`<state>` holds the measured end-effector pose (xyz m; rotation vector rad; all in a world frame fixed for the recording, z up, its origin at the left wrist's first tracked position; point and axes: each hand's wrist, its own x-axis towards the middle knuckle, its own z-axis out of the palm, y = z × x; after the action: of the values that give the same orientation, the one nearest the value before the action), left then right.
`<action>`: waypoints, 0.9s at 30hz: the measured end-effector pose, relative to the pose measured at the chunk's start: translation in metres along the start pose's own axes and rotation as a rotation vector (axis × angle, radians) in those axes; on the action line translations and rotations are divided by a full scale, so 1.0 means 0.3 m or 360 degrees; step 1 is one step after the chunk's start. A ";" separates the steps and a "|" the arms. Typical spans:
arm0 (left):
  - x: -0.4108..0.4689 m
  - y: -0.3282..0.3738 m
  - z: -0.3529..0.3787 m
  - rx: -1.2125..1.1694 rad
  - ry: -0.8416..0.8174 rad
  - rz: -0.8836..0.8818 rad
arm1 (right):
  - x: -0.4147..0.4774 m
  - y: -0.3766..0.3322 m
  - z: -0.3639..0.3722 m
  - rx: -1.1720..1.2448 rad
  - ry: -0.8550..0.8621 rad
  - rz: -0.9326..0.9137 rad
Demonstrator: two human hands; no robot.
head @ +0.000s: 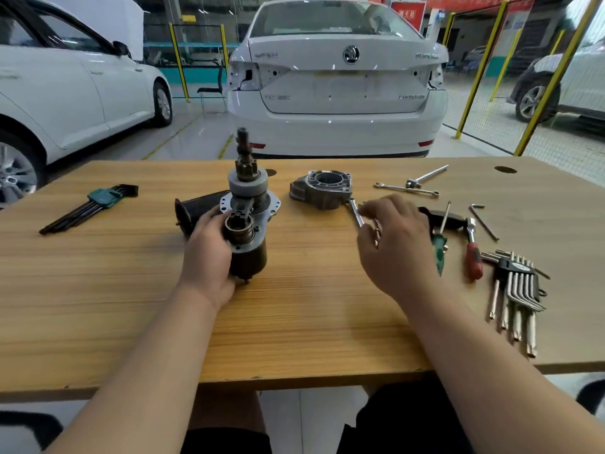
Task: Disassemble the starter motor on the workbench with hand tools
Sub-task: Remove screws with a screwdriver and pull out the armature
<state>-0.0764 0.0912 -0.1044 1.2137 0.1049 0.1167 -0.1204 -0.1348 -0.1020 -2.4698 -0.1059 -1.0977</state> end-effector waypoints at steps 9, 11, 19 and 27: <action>-0.027 -0.019 0.033 0.0117 -0.0293 0.0110 | -0.045 -0.064 0.027 -0.0093 -0.0785 -0.0193; -0.028 -0.021 0.047 0.0142 -0.0281 0.0124 | -0.042 -0.069 0.025 -0.0023 -0.0804 -0.0047; -0.017 -0.034 0.130 0.0631 -0.0161 0.0131 | -0.037 -0.081 0.008 0.0164 -0.0733 0.0115; 0.030 -0.004 0.153 0.0804 0.0025 -0.0212 | 0.051 0.092 -0.058 -0.0301 -0.0721 0.0351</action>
<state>-0.0610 0.0496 -0.0898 1.7049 0.2386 -0.0204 -0.1152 -0.1686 -0.0905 -2.7777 0.1397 -0.4642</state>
